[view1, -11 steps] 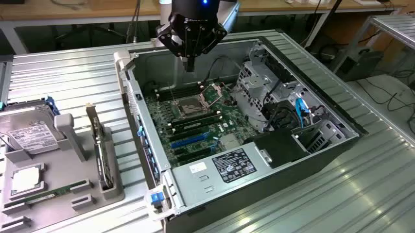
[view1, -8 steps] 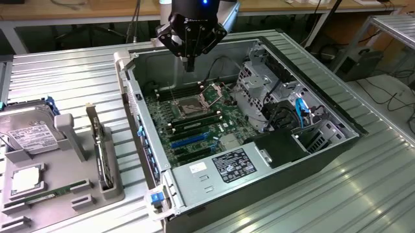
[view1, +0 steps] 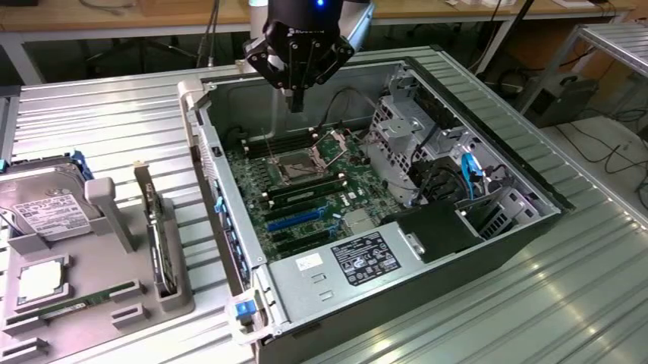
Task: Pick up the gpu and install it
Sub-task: 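Reach for the gpu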
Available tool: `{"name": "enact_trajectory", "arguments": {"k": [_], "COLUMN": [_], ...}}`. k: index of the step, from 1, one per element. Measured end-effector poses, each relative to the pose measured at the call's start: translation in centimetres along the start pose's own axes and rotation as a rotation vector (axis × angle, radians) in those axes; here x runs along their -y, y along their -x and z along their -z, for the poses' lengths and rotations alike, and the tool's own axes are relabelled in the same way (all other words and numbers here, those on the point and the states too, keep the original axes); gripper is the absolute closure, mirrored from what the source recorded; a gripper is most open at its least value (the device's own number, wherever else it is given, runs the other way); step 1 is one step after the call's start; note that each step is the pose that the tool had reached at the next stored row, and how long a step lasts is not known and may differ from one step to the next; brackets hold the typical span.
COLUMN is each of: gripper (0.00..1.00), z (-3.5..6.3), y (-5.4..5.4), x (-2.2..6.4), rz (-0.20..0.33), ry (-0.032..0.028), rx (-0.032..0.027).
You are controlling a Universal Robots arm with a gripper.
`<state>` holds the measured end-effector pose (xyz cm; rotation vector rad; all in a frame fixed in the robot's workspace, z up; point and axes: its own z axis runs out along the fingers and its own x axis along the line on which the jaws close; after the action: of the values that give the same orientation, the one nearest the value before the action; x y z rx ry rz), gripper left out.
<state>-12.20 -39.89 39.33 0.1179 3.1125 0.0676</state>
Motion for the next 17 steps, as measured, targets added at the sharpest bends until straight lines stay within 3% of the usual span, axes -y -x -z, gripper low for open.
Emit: {"name": "enact_trajectory", "arguments": {"k": [9,17], "gripper": [0.89,0.89], "z": [0.13,0.27], "y": [-1.6,-5.1], "x": [1.90,3.84], "rz": [0.000,0.000], "ry": [-0.0001,-0.0010], "rx": [0.0000,0.0001]}}
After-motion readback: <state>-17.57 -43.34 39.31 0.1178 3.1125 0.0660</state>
